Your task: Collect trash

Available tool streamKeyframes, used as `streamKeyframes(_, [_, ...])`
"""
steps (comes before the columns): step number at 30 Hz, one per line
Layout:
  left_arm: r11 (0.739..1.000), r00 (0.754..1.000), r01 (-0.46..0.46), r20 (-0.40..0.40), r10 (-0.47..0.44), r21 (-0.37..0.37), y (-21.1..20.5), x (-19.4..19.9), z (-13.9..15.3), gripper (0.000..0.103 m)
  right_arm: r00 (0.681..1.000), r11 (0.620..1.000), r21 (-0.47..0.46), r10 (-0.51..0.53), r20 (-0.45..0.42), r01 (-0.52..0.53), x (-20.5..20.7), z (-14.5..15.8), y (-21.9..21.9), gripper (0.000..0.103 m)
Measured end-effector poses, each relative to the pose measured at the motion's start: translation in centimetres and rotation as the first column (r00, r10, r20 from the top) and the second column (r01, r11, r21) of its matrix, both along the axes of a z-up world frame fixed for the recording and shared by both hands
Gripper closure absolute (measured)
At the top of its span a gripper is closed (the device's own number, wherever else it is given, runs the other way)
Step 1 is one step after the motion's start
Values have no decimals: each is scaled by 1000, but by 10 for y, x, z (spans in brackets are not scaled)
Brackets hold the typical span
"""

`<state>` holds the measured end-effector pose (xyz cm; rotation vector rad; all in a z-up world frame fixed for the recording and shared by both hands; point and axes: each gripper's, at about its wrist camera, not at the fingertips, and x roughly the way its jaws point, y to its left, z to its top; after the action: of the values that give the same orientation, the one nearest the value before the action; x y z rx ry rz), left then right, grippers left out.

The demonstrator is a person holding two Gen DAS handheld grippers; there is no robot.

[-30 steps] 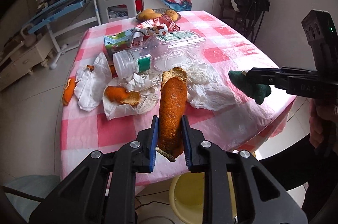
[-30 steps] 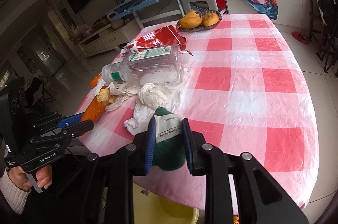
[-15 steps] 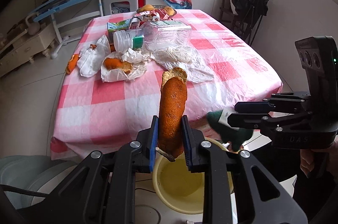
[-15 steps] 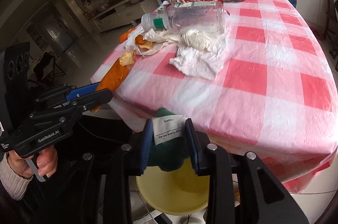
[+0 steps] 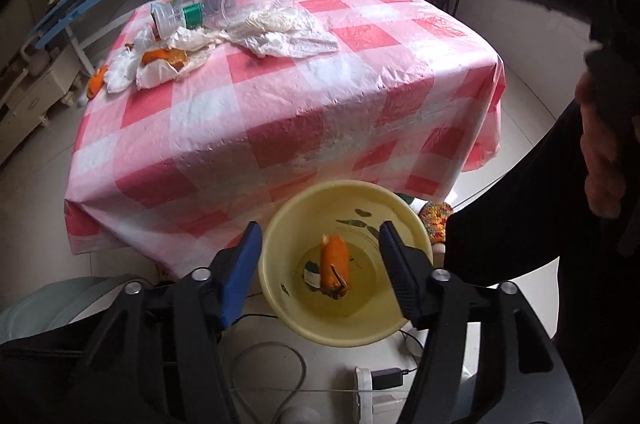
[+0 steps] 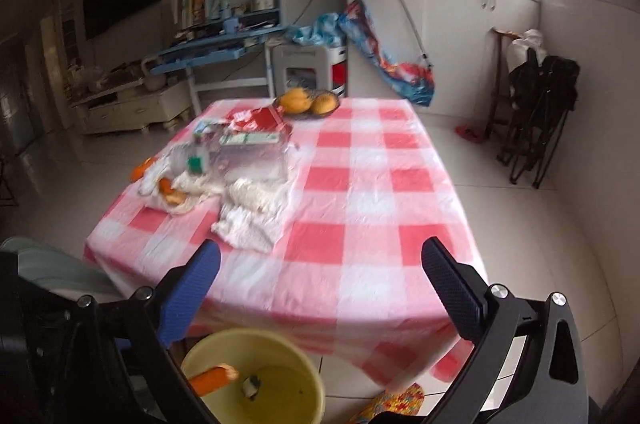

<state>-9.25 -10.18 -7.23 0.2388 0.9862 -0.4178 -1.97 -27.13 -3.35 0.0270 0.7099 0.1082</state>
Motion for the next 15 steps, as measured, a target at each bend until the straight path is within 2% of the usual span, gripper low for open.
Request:
streamKeyframes(1, [1000, 1000, -6, 22, 6, -1, 1, -1, 4, 39, 991, 999, 43, 34, -130, -29, 10, -16, -1, 8])
streamKeyframes(2, [1000, 999, -18, 48, 19, -8, 3, -1, 9, 38, 983, 995, 97, 38, -180, -20, 14, -23, -5, 10])
streamKeyframes(3, [999, 996, -37, 77, 37, -13, 5, -2, 15, 35, 989, 994, 107, 27, -144, -12, 10, -19, -5, 12])
streamKeyframes(4, [998, 992, -60, 111, 61, -14, 9, -1, 19, 30, 998, 997, 73, 12, -61, -8, 3, -6, -2, 12])
streamKeyframes(5, [996, 983, -94, 159, 95, -14, 13, -1, 26, 27, 998, 999, 37, 6, 57, -8, -9, 12, 1, 12])
streamKeyframes(6, [993, 972, -121, 200, 122, -17, 17, -2, 31, 21, 987, 999, 24, 18, 160, -22, -21, 24, 4, 6])
streamKeyframes(7, [989, 960, -148, 237, 150, -24, 22, -2, 37, 18, 970, 998, 31, 41, 239, -49, -29, 30, 4, 6])
streamKeyframes(8, [983, 943, -182, 276, 185, -37, 28, -2, 43, 17, 968, 997, 31, 56, 246, -65, -31, 25, 3, 6])
streamKeyframes(10, [971, 919, -232, 316, 237, -55, 36, 1, 49, 13, 999, 998, 44, 53, 3, -53, -2, 0, 3, 6])
streamKeyframes(11, [962, 904, -264, 331, 271, -66, 41, 3, 52, 13, 997, 995, 87, 52, -50, -48, 5, -8, 2, 6])
streamKeyframes(12, [955, 894, -287, 337, 294, -72, 45, 6, 53, 12, 999, 994, 101, 45, -27, -42, 4, -9, 1, 6])
streamKeyframes(15, [932, 871, -348, 334, 361, -102, 59, 11, 55, 12, 997, 997, 57, 54, 48, -57, -4, -2, 10, 6])
